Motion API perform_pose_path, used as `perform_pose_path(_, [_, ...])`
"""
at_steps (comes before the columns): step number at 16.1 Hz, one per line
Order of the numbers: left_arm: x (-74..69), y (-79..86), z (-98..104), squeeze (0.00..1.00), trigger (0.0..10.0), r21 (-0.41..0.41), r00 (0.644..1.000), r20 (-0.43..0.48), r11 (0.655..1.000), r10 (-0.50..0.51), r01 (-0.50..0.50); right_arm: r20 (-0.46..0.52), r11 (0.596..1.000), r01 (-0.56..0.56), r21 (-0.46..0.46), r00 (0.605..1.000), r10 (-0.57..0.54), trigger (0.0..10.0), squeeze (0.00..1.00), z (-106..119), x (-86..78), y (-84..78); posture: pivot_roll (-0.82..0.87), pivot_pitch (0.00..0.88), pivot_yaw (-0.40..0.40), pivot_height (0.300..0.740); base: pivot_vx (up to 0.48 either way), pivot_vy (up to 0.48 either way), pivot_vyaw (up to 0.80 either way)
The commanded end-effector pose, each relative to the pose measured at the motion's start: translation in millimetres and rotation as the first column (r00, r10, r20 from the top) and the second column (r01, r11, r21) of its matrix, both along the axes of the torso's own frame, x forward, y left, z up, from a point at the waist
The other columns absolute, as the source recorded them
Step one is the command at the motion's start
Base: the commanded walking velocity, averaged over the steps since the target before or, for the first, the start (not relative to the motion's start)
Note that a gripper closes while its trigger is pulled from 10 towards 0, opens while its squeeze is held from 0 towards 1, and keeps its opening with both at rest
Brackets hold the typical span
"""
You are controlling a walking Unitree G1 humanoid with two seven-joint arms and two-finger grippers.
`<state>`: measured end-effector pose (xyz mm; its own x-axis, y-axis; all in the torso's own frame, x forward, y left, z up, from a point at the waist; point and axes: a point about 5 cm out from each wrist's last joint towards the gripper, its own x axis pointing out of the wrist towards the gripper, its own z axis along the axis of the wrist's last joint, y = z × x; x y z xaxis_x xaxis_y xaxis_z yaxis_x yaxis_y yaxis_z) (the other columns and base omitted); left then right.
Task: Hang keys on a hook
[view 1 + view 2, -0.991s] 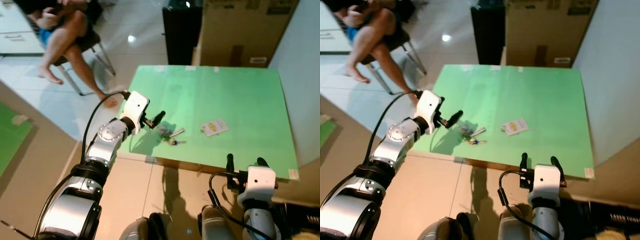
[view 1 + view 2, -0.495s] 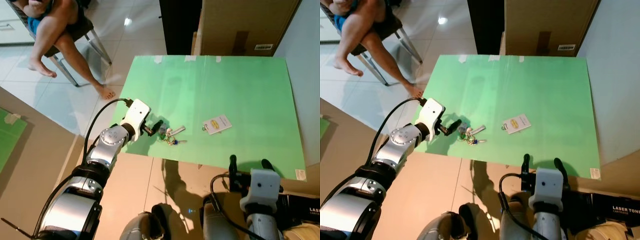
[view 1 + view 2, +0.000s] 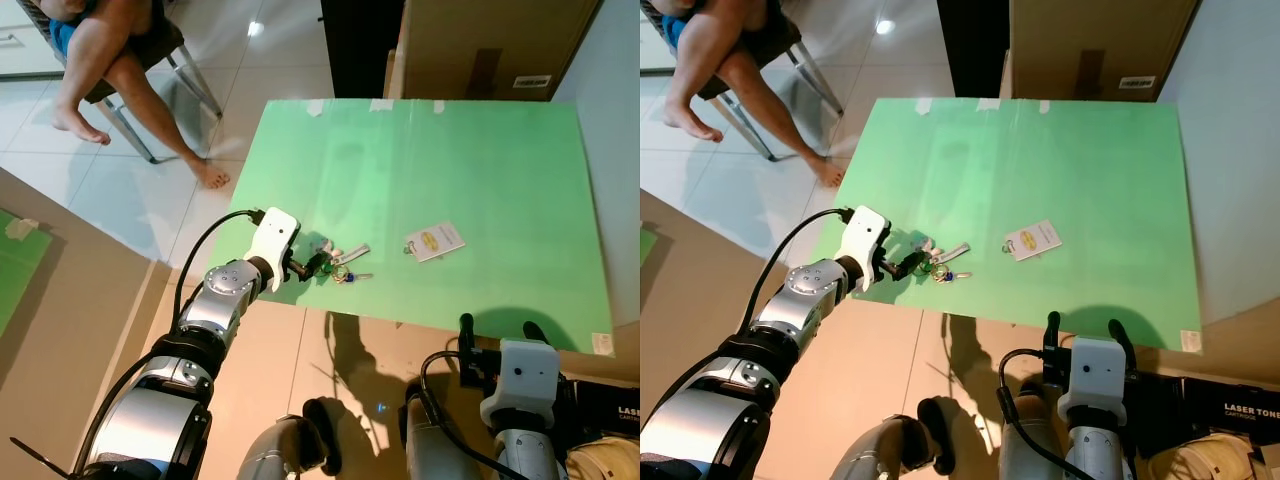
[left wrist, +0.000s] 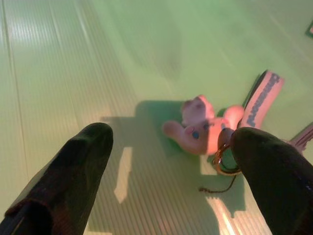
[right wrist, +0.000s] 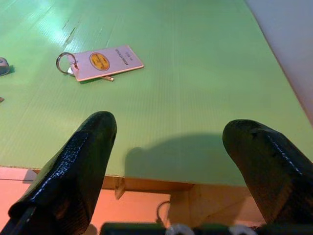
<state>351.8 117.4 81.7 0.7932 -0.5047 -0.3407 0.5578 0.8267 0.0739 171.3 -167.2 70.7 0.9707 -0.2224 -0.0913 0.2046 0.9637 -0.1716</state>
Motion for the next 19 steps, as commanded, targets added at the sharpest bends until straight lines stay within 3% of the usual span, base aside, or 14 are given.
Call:
perform_pose_path(1, [-3.7,8.2,-7,0.00,10.0,-0.003,0.999,-0.039,1.000,0.024,-0.024,-0.016,1.000,-0.002,0.011,1.000,0.002,10.0,0.00,-1,-3.3,5.1,-0.39,0.302,0.224,0.740,0.000,0.000,0.00])
perform_pose_path(5, [-2.0,18.6,3,0.00,10.0,-0.017,0.998,-0.023,0.998,0.057,-0.058,-0.022,1.000,0.019,0.020,1.000,-0.018,10.0,0.00,-3,-7.0,7.0,-0.39,0.305,0.247,0.740,0.000,0.000,0.00])
perform_pose_path(8, [-11.8,15.7,4,0.00,10.0,0.005,1.000,0.021,1.000,-0.002,0.002,-0.028,1.000,0.017,0.023,0.999,-0.017,10.0,0.00,-5,-7.7,8.9,-0.38,0.303,0.247,0.740,0.000,0.000,0.00])
perform_pose_path(12, [-24.5,12.9,-4,0.00,10.0,-0.004,1.000,-0.007,1.000,-0.017,0.017,-0.026,1.000,0.004,0.014,1.000,-0.003,10.0,0.00,-5,-3.2,7.4,-0.38,0.288,0.228,0.740,0.000,0.000,0.00])
perform_pose_path(19, [-35.3,-23.7,-19,0.00,10.0,-0.092,0.999,-0.031,0.996,-0.016,0.013,-0.046,0.993,-0.103,-0.048,0.994,0.101,10.0,0.00,2,2.8,-2.9,-0.42,0.272,0.127,0.740,0.000,0.000,0.00])
